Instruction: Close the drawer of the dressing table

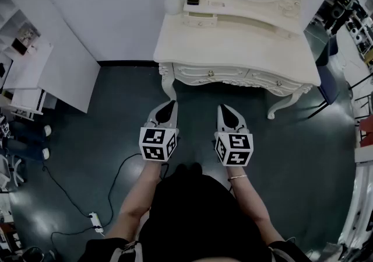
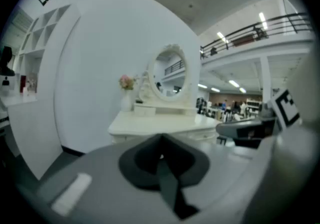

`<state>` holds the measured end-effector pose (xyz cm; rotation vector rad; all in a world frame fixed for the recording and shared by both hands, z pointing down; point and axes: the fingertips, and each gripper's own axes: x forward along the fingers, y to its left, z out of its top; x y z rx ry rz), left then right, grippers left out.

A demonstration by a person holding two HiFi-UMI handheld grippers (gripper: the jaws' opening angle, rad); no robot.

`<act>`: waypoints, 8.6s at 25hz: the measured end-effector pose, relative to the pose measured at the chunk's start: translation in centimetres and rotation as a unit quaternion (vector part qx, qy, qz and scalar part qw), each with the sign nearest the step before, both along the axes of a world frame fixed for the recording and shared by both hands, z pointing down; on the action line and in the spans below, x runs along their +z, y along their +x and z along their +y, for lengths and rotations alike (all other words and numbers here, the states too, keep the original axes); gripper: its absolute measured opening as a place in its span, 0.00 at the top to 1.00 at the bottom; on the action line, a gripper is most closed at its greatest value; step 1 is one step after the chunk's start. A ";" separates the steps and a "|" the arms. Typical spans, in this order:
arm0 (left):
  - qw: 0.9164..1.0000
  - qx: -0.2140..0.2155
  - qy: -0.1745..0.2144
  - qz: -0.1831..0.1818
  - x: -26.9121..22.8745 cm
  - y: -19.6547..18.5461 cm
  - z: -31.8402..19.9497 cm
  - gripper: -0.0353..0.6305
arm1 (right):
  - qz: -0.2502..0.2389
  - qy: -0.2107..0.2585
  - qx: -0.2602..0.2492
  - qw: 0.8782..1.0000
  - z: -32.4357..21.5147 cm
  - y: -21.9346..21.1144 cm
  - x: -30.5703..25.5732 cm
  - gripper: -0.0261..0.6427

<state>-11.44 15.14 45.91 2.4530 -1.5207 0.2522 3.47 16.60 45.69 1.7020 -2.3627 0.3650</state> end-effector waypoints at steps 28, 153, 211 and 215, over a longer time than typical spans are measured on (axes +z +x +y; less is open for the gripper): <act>1.000 -0.014 0.007 -0.017 -0.2 3.8 -2.5 0.88 | -0.022 0.001 -0.025 0.999 -1.5 2.7 0.2 0.95; 0.989 -0.069 -0.108 -0.080 7.2 8.5 -50.9 0.73 | -0.007 -0.037 0.002 0.999 -39.9 6.9 1.6 0.95; 0.997 -0.005 -0.066 -0.039 2.3 7.2 -43.6 0.80 | -0.013 -0.032 -0.010 0.999 -38.8 5.2 1.4 0.95; 0.997 -0.003 -0.058 -0.043 2.0 6.7 -42.2 0.82 | -0.012 -0.033 -0.011 0.999 -38.7 5.0 1.5 0.95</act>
